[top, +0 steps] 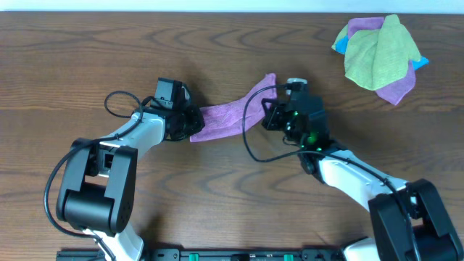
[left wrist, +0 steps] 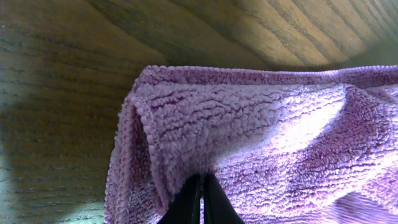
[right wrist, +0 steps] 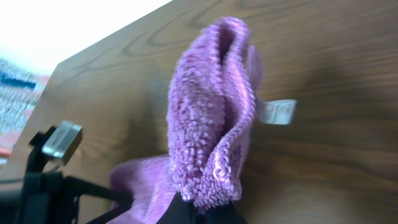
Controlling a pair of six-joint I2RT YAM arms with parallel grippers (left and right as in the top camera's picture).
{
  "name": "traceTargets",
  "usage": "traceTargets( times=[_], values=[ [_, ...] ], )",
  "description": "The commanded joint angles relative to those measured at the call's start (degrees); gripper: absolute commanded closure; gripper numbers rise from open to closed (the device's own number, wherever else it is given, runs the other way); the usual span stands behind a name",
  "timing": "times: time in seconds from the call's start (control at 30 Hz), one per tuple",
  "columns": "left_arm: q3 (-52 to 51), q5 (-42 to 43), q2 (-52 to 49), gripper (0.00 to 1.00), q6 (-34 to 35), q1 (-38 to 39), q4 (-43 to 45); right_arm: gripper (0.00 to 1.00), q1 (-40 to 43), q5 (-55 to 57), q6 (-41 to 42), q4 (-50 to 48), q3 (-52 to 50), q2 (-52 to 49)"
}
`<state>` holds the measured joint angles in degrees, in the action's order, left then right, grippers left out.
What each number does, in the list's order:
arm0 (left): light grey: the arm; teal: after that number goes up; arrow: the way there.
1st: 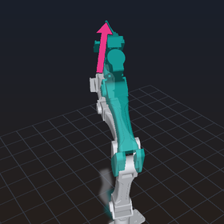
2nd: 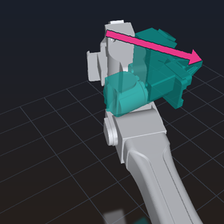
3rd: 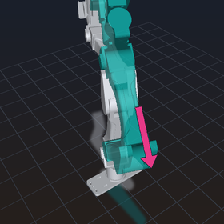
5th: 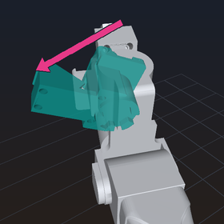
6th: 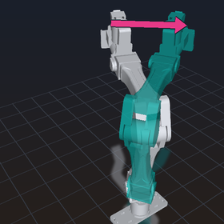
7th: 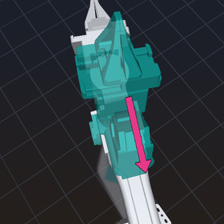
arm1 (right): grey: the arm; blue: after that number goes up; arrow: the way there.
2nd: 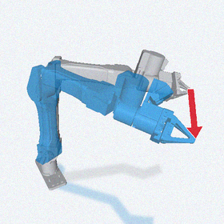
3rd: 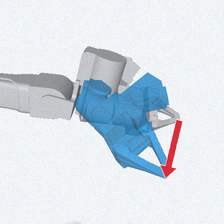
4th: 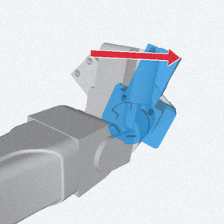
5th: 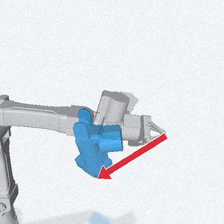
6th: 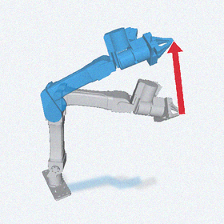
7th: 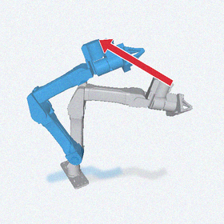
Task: Fold the cloth
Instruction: 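Fold the strip's right end toward the left gripper with right gripper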
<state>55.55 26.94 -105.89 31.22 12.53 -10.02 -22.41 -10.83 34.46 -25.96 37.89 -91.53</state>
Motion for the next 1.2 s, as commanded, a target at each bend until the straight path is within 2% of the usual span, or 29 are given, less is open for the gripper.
traceTargets(
  times=[0.0,0.47,0.67,0.8,1.17],
  values=[
    [0.6,-0.5,-0.9,0.94,-1.0,-0.1,-0.1,0.99,-2.8,-1.0,-1.3,0.1,2.1,0.5],
    [0.6,-0.6,-0.9,0.94,-1.0,-0.1,0.0,0.99,-11.3,1.7,-1.0,0.3,4.5,0.4],
    [0.6,-0.5,-0.9,0.94,-1.0,-0.1,0.0,0.99,-14.1,1.8,0.2,0.3,6.8,-3.3],
    [0.6,-0.3,-0.9,0.95,-1.0,-0.3,-0.1,0.99,-14.8,1.8,0.2,3.1,9.7,-5.9],
    [0.6,0.1,2.6,0.94,-3.0,-3.5,-2.9,0.99,-16.0,3.0,-0.2,5.4,10.1,-6.0]
  ],
)
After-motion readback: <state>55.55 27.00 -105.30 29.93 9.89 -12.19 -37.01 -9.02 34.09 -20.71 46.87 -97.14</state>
